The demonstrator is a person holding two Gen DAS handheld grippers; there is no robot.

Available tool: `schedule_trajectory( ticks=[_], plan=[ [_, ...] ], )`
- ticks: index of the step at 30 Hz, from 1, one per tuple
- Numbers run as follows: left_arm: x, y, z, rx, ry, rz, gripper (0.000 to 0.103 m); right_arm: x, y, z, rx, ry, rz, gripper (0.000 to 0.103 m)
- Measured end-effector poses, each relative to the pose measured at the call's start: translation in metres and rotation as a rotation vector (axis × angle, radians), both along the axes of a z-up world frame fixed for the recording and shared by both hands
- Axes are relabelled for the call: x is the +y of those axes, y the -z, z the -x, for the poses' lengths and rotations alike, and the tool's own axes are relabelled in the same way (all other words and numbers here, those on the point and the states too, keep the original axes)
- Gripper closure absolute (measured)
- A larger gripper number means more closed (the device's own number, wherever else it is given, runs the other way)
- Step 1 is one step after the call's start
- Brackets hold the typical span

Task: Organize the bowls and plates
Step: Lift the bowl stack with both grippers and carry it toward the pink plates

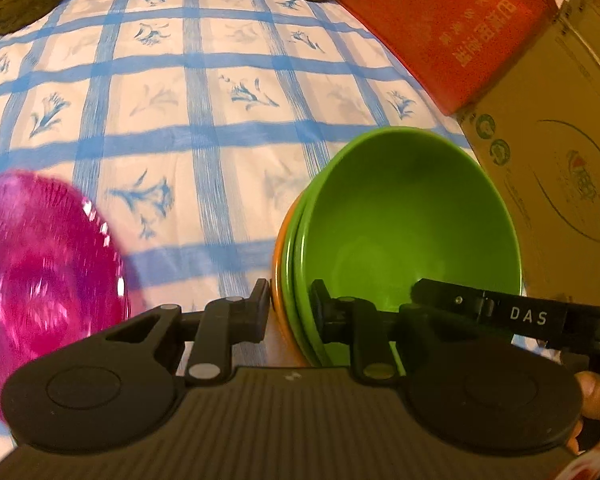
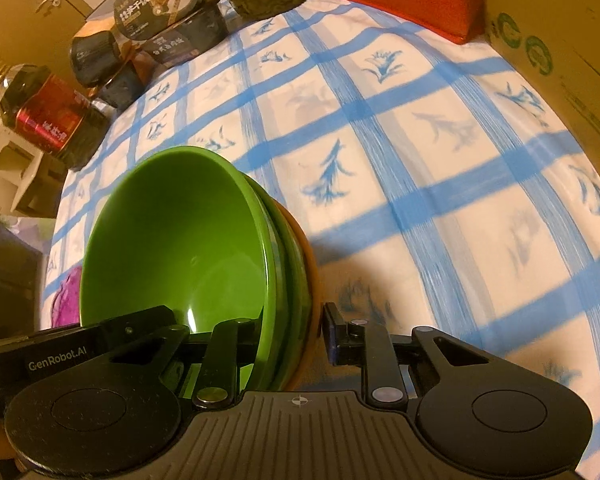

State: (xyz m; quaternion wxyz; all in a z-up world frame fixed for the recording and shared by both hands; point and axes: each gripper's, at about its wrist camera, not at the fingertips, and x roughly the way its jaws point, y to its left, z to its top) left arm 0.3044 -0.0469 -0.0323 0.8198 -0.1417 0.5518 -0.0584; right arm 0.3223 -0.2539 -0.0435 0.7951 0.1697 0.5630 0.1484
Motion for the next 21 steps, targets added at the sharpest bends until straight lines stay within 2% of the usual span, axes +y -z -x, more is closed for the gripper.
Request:
schedule_trajectory(
  ticks=[8, 21],
  plan=[
    [0.006, -0.010, 0.053, -0.004, -0.031, 0.017, 0.084, 0.003, -0.009, 0.051, -0.007, -0.009, -0.002, 0.079],
    [0.035, -0.025, 0.132, -0.030, -0.099, 0.019, 0.084, 0.033, -0.017, 0.123, -0.025, -0.057, -0.019, 0.079]
  ],
)
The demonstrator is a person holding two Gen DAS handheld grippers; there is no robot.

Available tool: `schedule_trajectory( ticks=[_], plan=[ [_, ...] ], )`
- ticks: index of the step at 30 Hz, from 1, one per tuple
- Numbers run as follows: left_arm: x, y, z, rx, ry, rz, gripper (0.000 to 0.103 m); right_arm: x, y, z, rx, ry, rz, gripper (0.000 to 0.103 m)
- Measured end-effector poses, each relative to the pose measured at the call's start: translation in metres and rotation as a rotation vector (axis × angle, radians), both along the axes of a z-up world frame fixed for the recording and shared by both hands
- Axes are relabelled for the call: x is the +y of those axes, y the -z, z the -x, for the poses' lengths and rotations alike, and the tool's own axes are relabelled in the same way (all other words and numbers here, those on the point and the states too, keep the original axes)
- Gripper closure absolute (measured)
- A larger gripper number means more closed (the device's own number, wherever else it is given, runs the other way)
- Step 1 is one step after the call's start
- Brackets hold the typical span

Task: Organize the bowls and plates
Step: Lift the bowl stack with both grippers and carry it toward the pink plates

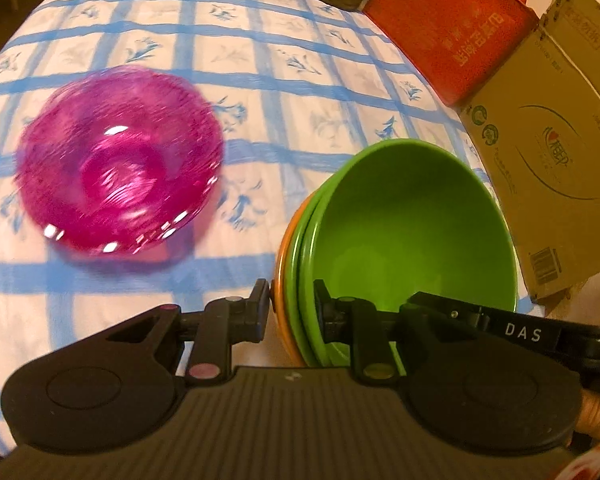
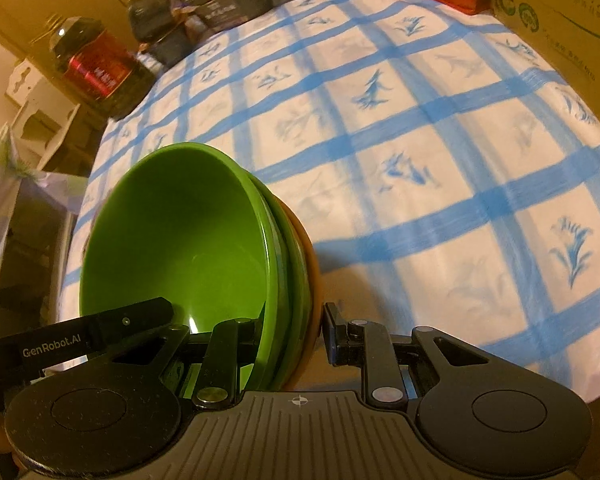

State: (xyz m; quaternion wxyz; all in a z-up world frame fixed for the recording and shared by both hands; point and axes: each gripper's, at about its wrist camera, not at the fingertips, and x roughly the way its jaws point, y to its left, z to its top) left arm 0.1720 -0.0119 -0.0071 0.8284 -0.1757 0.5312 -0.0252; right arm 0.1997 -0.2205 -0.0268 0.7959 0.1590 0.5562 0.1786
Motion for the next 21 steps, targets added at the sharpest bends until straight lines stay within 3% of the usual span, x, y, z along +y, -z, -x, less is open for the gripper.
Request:
schedule_trajectory(
  ticks=[21],
  plan=[
    [0.073, -0.003, 0.099, 0.004, -0.153, -0.020, 0.084, 0.077, 0.007, 0.069, 0.013, -0.145, -0.029, 0.079]
  ],
)
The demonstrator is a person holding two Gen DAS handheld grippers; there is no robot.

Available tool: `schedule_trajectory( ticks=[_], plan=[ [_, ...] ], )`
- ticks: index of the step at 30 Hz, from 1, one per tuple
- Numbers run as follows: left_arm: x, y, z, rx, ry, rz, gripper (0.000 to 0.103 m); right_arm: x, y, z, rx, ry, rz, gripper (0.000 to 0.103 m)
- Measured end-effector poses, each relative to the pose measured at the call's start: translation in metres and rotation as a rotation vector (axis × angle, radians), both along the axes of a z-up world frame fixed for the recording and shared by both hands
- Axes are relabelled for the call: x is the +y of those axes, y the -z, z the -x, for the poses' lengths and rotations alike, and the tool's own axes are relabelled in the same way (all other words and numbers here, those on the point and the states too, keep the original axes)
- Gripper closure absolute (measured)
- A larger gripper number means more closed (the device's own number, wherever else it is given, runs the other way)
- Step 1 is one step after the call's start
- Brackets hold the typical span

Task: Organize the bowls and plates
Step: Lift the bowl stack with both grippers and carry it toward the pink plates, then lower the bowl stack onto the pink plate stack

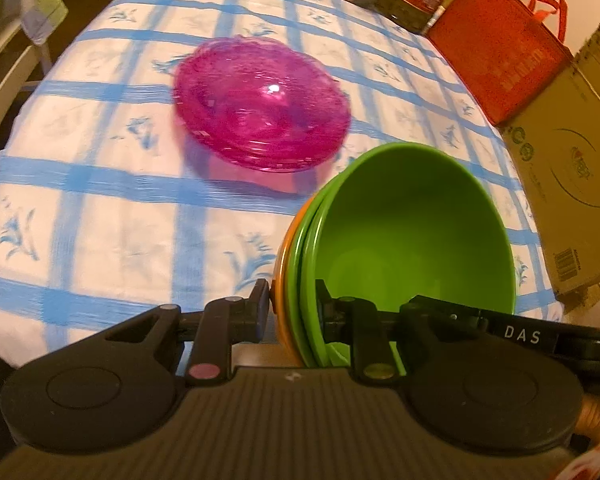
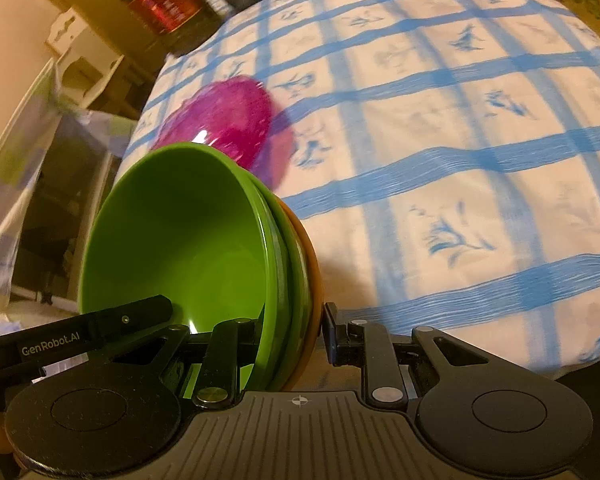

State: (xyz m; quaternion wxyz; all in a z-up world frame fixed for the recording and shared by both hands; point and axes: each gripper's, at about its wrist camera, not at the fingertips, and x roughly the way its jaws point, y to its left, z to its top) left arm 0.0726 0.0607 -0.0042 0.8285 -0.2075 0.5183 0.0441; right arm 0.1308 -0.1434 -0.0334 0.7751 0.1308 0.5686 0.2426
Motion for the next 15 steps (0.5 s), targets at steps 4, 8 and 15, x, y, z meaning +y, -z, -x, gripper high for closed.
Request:
schedule_trajectory(
  ticks=[4, 8, 15],
  plan=[
    [0.009, -0.001, 0.008, 0.000, -0.023, -0.005, 0.084, 0.013, 0.001, 0.003, 0.001, -0.024, -0.003, 0.079],
    [0.015, -0.002, 0.012, 0.000, -0.037, -0.010, 0.084, 0.020, 0.001, 0.004, 0.002, -0.037, -0.005, 0.079],
    [0.020, -0.005, 0.018, -0.007, -0.050, -0.001, 0.084, 0.027, -0.002, 0.005, -0.004, -0.048, -0.003, 0.079]
  ],
)
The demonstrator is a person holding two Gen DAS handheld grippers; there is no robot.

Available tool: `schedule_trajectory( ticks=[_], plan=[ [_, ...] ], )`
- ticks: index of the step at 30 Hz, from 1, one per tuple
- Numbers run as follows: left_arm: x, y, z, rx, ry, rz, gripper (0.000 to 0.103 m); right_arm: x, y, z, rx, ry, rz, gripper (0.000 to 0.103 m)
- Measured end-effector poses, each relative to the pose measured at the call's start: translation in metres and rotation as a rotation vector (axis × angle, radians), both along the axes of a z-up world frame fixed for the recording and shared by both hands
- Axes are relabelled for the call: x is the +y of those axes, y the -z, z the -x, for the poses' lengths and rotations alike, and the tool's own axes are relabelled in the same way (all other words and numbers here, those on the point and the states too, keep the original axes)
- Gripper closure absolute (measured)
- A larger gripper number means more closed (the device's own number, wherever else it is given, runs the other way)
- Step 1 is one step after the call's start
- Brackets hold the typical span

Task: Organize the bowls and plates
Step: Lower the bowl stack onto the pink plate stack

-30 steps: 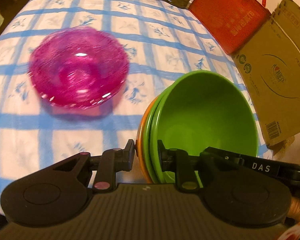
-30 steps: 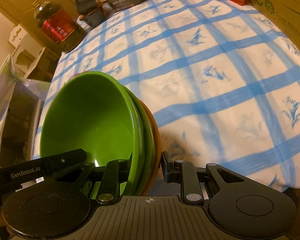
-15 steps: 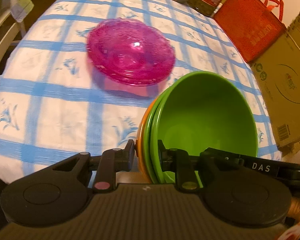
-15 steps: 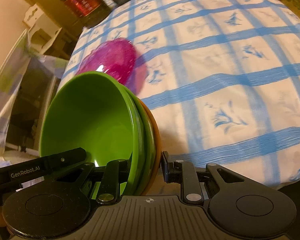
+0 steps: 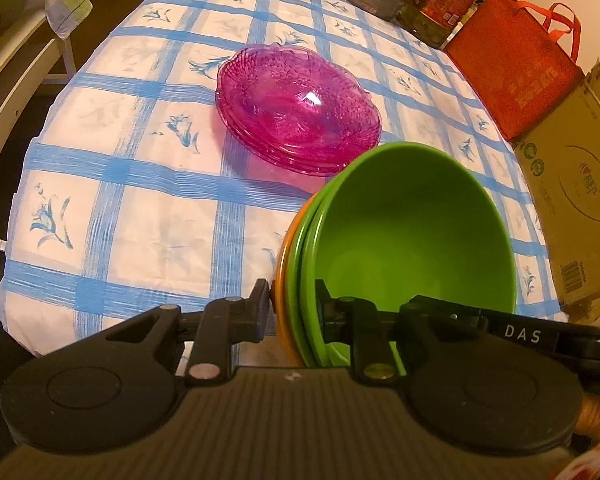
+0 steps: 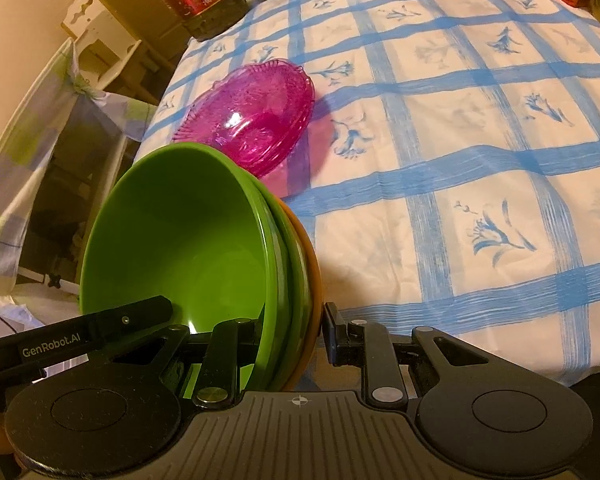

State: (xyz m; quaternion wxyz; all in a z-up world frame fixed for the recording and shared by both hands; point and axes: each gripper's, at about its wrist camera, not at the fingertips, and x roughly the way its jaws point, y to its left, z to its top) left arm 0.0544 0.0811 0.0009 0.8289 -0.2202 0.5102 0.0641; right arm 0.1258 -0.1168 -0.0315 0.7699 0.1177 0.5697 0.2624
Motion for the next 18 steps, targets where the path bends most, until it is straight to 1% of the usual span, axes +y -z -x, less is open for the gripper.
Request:
schedule_trajectory(
  ticks=[5, 10, 18],
  plan=[
    [0.005, -0.007, -0.001, -0.004, -0.004, 0.007, 0.084, 0.003, -0.009, 0.001, -0.003, -0.002, 0.008, 0.079],
    [0.011, -0.023, -0.008, -0.029, -0.008, 0.004, 0.084, 0.009, -0.024, -0.004, -0.019, 0.000, 0.004, 0.079],
    [0.021, -0.045, -0.029, -0.057, -0.020, -0.003, 0.084, 0.023, -0.047, -0.024, -0.058, -0.012, 0.001, 0.079]
  ],
)
